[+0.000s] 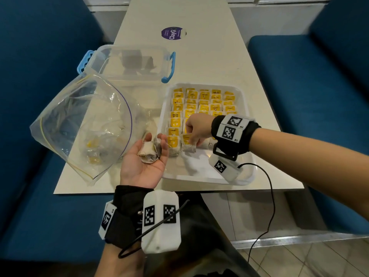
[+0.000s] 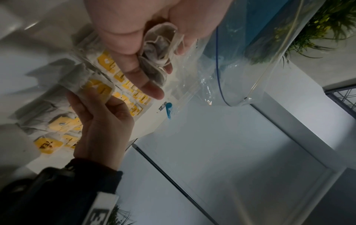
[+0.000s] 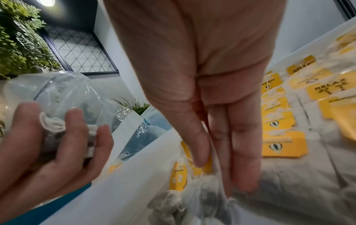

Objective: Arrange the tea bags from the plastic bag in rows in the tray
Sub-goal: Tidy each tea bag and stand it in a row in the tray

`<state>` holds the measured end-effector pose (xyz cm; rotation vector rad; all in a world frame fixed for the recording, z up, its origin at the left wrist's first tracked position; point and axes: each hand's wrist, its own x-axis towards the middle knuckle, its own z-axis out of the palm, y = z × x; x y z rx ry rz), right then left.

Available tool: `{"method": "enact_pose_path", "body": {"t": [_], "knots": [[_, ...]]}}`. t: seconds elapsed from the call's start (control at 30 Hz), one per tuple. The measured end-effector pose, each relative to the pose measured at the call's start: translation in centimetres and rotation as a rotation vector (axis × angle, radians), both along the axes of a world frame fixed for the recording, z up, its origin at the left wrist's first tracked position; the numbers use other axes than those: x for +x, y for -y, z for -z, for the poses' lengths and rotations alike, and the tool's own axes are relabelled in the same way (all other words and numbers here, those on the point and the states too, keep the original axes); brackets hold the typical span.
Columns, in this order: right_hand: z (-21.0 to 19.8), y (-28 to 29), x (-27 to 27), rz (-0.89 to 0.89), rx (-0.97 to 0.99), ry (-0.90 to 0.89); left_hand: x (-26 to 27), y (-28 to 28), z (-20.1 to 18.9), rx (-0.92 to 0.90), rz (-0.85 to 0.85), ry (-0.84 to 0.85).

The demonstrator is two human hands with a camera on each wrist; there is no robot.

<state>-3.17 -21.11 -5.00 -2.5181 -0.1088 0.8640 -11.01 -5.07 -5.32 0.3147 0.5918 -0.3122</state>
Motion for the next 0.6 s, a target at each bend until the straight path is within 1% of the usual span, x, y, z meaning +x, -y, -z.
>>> {"method": "enact_pose_path", "body": {"t": [0.13,0.27,0.6], "knots": [[0.2,-0.4,0.2,-0.008,-0.019,-0.032,-0.1,-0.3,-0.1,0.004,-0.004,0.005],[0.1,-0.9,0.3,-0.051,-0.085,-0.033,-0.2,-0.3,-0.1,0.009,-0.004,0.01],[-0.4,-1.6,0.2,-0.141,-0.281,0.094,-0.3,-0.5,-0.1,-0.005,-0.01,0.016]]}}
